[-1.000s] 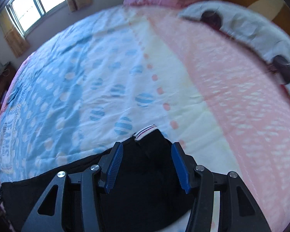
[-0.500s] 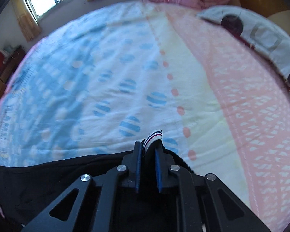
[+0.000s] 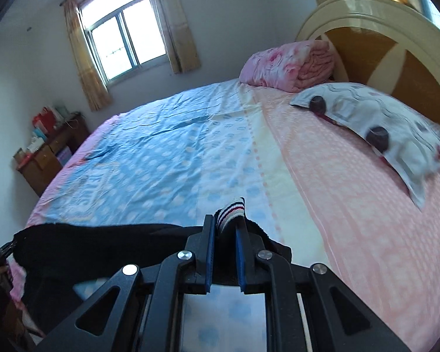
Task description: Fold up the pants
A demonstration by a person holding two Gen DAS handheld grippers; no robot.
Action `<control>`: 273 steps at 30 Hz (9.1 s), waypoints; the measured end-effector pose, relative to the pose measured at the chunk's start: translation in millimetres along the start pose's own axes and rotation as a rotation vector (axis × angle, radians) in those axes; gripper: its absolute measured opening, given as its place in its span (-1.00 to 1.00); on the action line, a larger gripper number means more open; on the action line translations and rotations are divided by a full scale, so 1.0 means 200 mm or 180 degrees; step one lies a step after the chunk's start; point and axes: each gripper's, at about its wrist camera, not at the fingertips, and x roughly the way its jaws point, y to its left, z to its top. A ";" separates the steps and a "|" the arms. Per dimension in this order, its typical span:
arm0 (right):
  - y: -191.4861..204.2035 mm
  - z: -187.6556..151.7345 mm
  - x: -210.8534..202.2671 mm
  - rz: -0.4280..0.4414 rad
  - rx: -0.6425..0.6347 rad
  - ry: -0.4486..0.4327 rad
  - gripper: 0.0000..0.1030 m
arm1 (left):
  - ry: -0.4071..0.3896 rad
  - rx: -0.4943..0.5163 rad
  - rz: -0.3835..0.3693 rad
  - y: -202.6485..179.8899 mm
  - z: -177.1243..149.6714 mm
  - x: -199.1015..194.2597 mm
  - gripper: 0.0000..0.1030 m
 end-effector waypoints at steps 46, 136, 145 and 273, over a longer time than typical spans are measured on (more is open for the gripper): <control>1.54 -1.30 0.13 0.0533 -0.2428 0.0776 -0.33 | 0.0010 -0.0652 -0.0785 0.05 -0.49 -0.28 0.27; 2.08 -0.84 0.55 0.2067 -0.1139 0.1348 -0.08 | -0.0201 -0.0062 0.0367 0.08 -0.76 -0.72 1.00; 2.15 -0.83 0.97 0.1923 -0.0632 0.1902 -0.25 | -0.0110 0.0092 0.0134 -0.08 -0.60 -0.46 1.00; 1.16 -0.70 0.41 0.1191 -0.0051 0.1019 -0.02 | 0.0306 0.0236 -0.0651 -1.16 -0.44 -0.03 1.00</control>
